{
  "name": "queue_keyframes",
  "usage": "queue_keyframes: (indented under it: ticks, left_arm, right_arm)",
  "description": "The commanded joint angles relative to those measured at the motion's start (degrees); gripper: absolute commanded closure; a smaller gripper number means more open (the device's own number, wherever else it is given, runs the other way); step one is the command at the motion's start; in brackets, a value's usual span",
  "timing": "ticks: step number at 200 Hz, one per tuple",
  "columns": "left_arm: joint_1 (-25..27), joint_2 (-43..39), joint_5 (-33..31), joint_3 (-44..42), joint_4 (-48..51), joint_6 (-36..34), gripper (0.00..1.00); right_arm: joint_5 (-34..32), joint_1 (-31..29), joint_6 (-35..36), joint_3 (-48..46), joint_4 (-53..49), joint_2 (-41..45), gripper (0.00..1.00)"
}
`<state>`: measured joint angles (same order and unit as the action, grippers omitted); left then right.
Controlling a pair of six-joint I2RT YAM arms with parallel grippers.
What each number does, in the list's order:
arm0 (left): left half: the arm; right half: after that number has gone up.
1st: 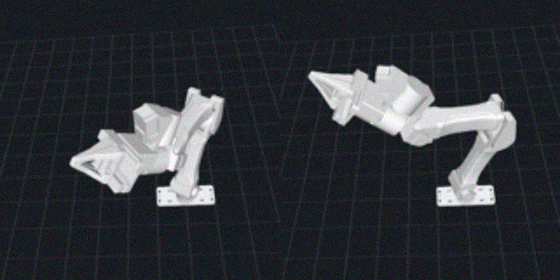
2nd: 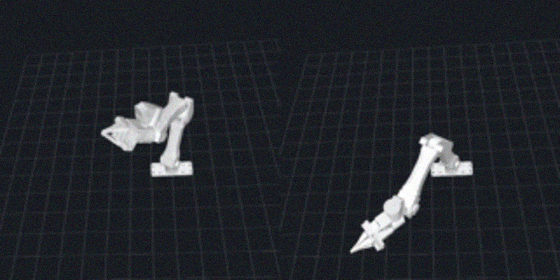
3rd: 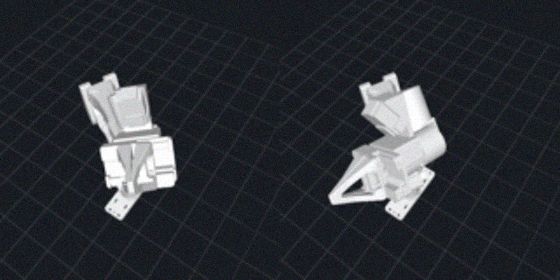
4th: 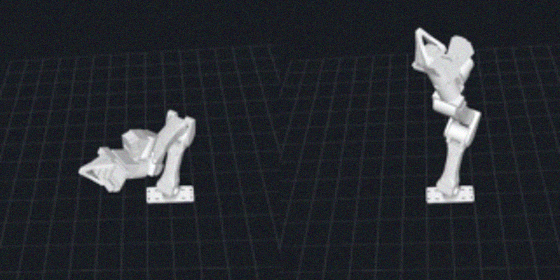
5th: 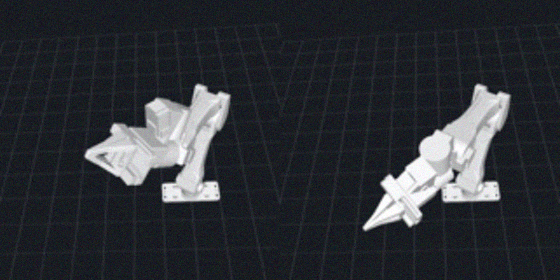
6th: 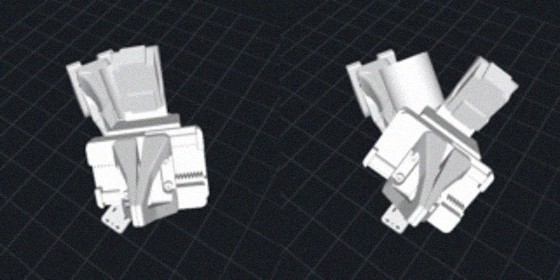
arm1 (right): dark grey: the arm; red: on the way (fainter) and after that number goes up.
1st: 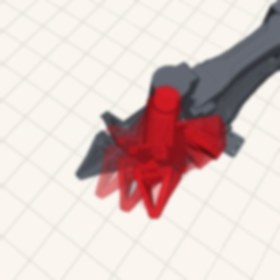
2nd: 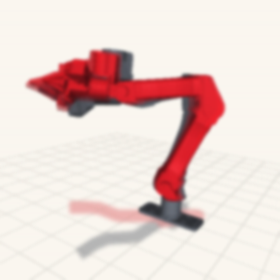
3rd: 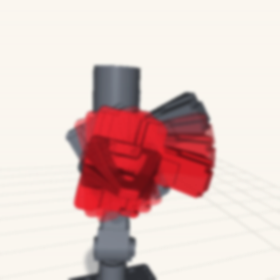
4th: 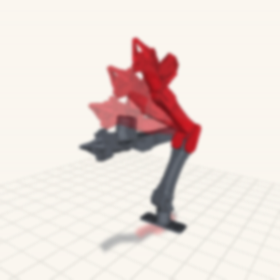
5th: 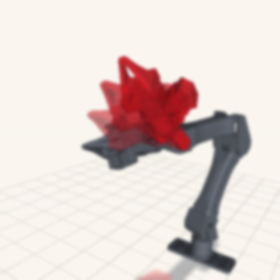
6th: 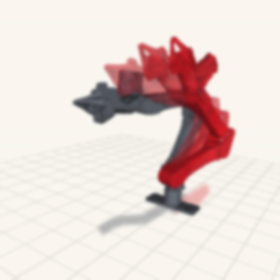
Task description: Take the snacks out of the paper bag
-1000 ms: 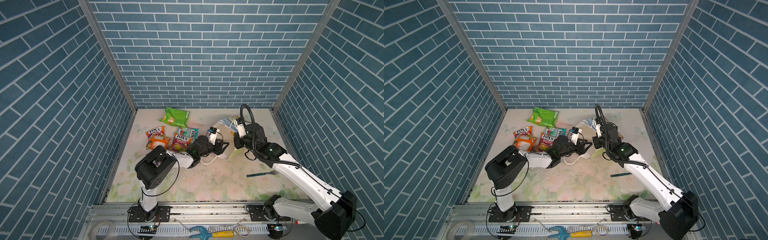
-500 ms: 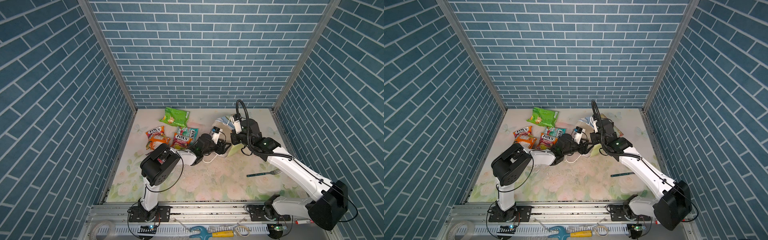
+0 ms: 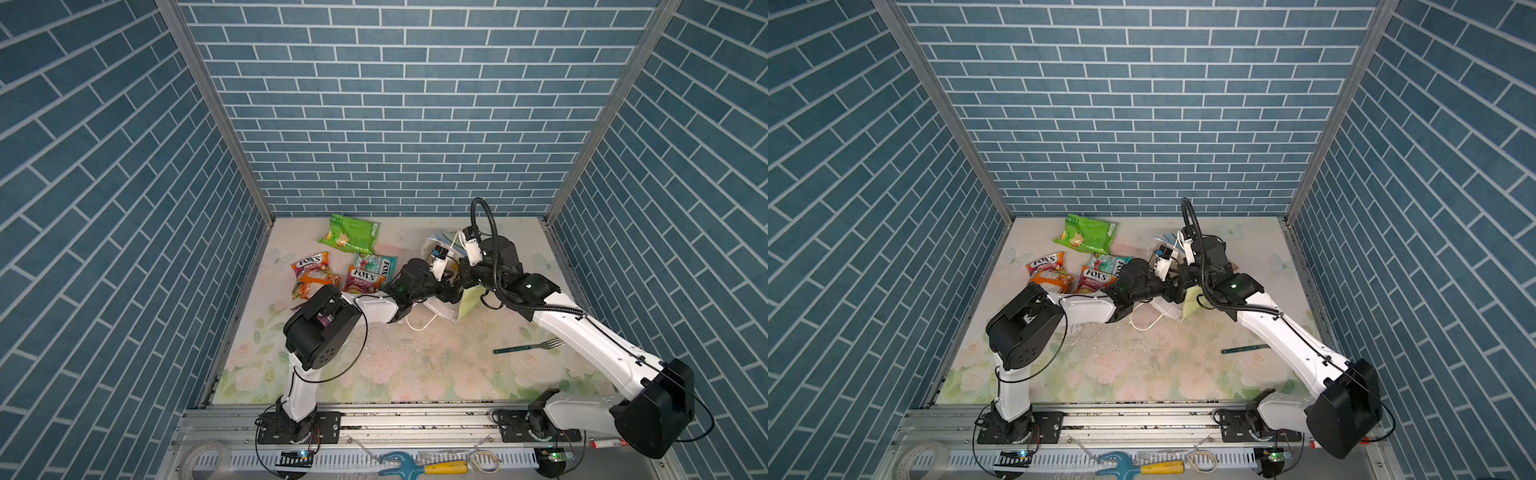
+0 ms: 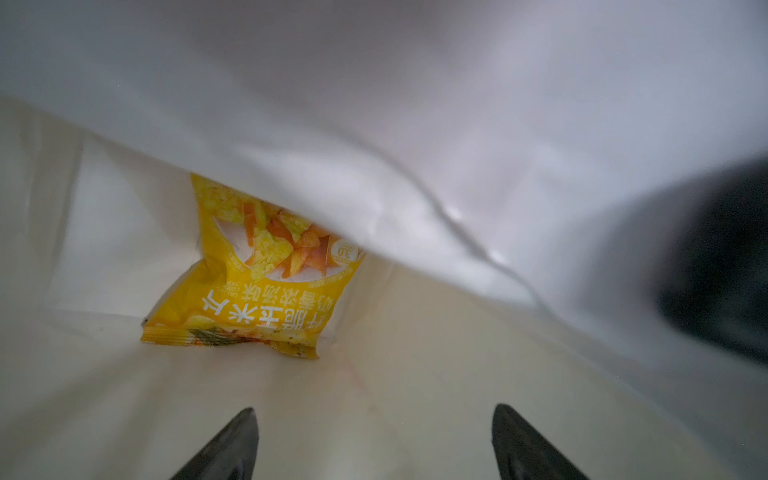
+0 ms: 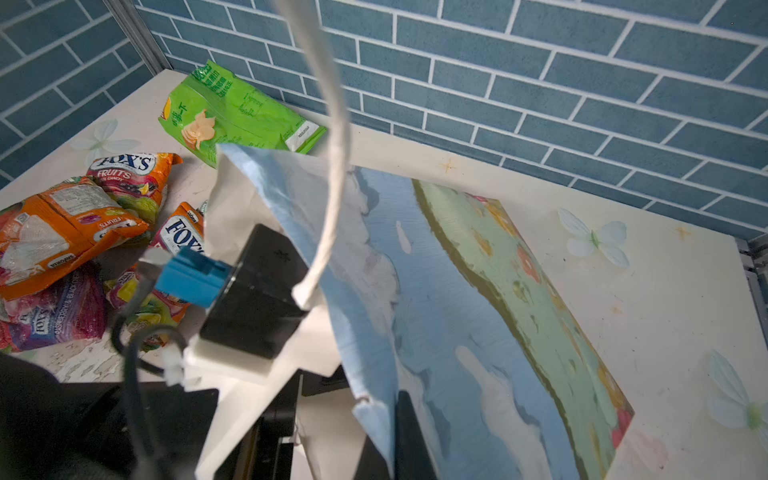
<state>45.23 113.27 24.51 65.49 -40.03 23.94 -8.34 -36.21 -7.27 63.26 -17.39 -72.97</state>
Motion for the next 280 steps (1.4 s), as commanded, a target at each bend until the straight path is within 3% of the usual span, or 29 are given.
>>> queue_keyframes:
  ticks: [1,139,219,280]
  left_arm:
    - [0.11,1.63,1.2,1.64,1.61,-1.44,0.1]
    - [-0.04,12.23,1.95,11.48,2.41,1.56,0.0]
    - [0.0,23.4,-2.92,24.71,1.87,10.28,0.01]
    - [0.22,26.78,-7.46,29.75,5.3,10.41,0.01]
  right_arm:
    - [1.66,0.0,-1.02,1.66,1.33,0.37,1.0]
    - [3.59,0.07,-1.17,1.04,5.34,-1.88,1.0]
    - [8.58,0.01,-4.38,-1.84,12.34,-3.23,1.0]
    - [10.09,0.04,-7.87,-4.46,15.55,-3.93,1.0]
